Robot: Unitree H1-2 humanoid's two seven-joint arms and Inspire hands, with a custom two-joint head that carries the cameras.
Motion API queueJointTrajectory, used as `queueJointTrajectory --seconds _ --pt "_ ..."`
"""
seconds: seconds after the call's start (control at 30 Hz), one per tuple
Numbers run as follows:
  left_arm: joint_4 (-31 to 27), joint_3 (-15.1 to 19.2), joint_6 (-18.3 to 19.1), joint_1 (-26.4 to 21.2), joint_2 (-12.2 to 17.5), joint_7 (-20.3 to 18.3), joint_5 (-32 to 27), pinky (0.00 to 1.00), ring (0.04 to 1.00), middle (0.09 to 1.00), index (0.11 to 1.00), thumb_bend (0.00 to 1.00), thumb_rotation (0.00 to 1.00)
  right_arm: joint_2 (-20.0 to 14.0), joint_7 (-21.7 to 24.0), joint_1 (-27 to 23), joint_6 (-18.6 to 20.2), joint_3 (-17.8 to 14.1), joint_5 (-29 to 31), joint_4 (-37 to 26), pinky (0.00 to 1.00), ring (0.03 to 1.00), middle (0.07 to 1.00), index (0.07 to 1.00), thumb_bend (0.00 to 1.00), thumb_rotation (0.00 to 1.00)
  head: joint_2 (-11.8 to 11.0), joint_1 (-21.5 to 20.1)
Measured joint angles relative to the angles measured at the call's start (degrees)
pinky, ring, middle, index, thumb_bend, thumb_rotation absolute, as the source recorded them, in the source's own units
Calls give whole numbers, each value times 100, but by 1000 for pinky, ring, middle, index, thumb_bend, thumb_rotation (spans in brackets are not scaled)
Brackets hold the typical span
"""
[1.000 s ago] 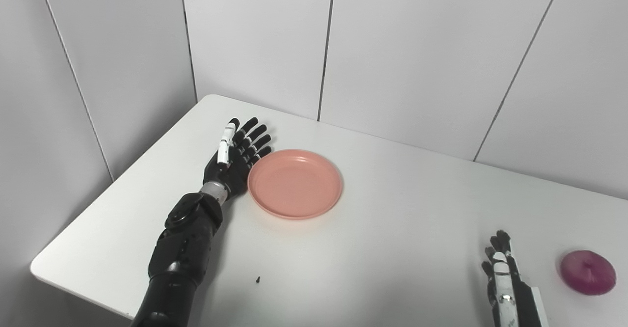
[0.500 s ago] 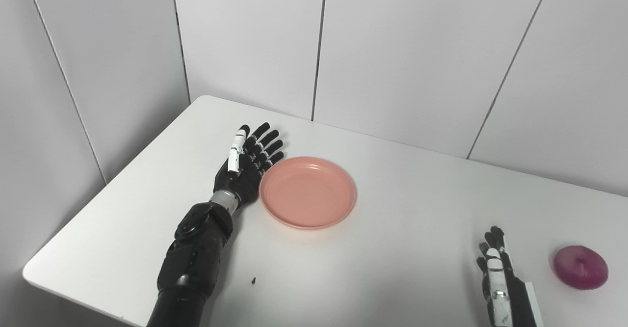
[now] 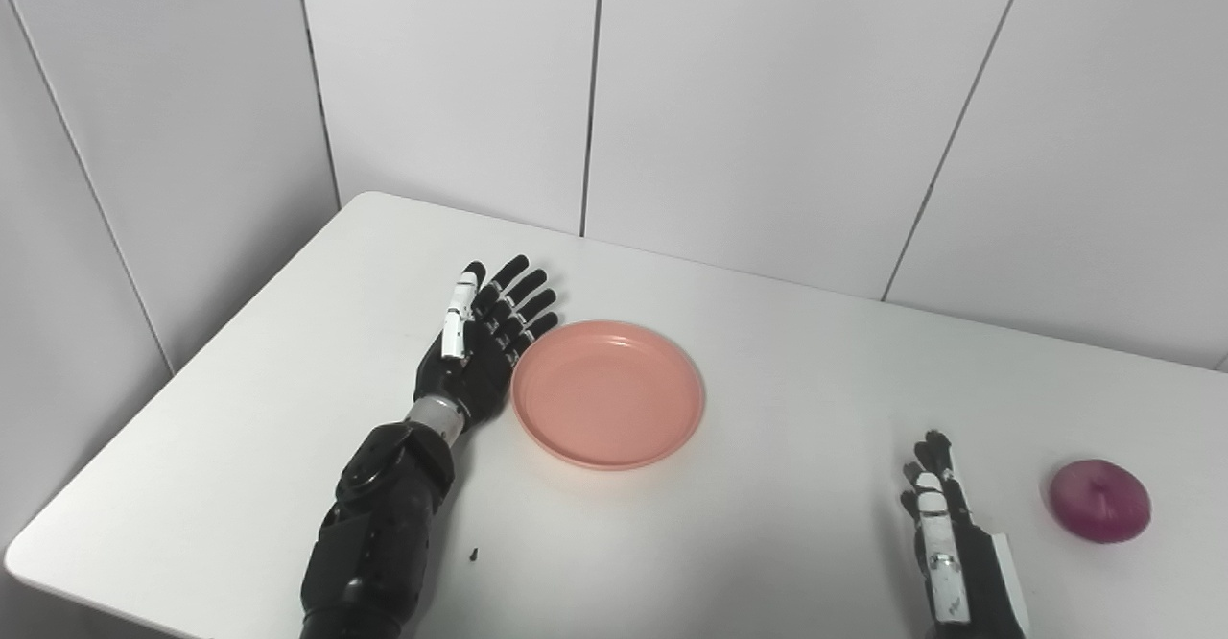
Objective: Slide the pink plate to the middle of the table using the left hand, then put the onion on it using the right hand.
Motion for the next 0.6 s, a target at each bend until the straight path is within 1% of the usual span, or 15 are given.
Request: queueJointTrajectory --seconds 0.03,0.1,0.17,0.23,0.33,0.37,0.43,0.6 --pt "-42 -11 23 21 -11 2 0 872 874 877 859 370 1000 1 -13 0 0 0 1 10 976 973 985 991 115 1000 0 0" --pt "-88 -16 48 44 -28 14 4 868 873 876 858 371 1000 3 -35 -1 0 1 0 12 967 967 980 986 110 1000 105 -96" --pt "-202 -37 98 83 -64 71 11 871 876 878 858 371 1000 10 -82 -1 1 8 -19 12 961 961 974 981 105 1000 114 -105" --pt "-286 -55 103 148 -122 90 14 880 881 885 864 365 1000 15 -105 -1 1 25 -48 12 956 959 973 980 112 1000 193 -280" --pt "-458 -150 102 286 -193 93 16 880 882 891 870 357 1000 18 -120 -1 1 67 -124 12 961 962 973 980 124 1000 220 -360" --pt "-513 -181 101 329 -214 91 18 874 879 890 869 357 1000 22 -121 -2 1 77 -126 13 959 962 974 980 133 1000 246 -447" --pt "-614 -228 101 399 -286 110 51 874 883 895 874 359 1000 30 -132 -2 1 79 -125 13 959 960 973 978 138 1000 246 -448" --pt "-845 -352 111 545 -408 221 72 880 888 903 882 365 1000 59 -217 -9 1 88 -132 50 944 948 962 968 139 1000 334 -711"
